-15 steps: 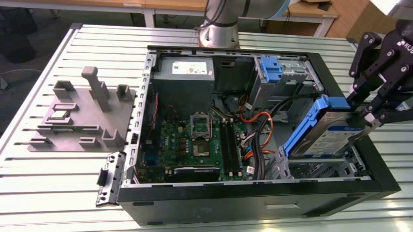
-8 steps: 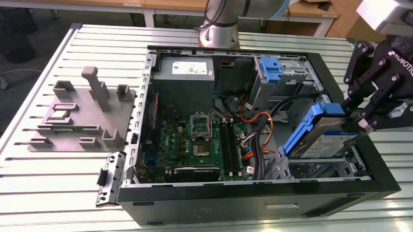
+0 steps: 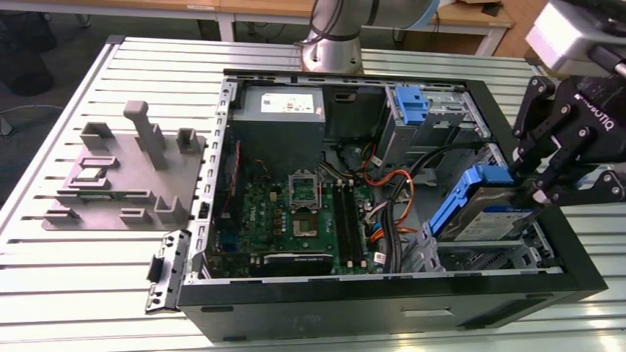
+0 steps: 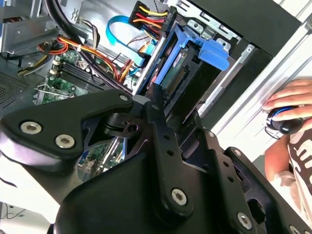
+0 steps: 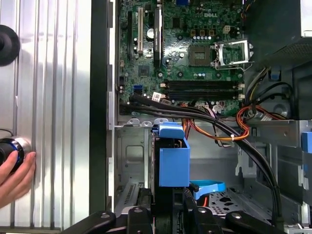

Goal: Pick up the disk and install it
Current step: 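Insert the disk into the insertion slot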

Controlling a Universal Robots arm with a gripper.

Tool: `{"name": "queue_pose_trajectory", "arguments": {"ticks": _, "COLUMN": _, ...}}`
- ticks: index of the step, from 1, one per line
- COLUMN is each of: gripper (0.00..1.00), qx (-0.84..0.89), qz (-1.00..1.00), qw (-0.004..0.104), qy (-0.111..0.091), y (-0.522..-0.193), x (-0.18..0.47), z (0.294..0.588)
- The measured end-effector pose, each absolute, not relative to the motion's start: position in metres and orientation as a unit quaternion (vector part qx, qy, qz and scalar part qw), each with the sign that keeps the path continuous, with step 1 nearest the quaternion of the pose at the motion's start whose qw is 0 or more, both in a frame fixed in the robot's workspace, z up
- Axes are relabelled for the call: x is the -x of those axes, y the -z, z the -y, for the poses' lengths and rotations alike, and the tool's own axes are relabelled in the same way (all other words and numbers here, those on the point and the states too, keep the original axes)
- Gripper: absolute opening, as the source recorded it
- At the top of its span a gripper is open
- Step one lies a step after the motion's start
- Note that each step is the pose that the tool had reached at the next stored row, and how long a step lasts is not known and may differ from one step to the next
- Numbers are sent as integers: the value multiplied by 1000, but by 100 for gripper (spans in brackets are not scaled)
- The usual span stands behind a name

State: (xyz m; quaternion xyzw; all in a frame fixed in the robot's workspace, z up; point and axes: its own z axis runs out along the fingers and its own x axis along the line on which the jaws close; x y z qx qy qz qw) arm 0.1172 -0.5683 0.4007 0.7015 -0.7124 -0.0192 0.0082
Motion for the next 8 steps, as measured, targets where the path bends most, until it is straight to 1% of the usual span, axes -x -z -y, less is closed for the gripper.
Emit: {"name": "queue_pose_trajectory", "arguments": {"ticks": 8, "gripper": 35, "qx": -701, "qz": 712, "qw": 8, "qy": 19, "y": -386, "x": -117, "z": 568}}
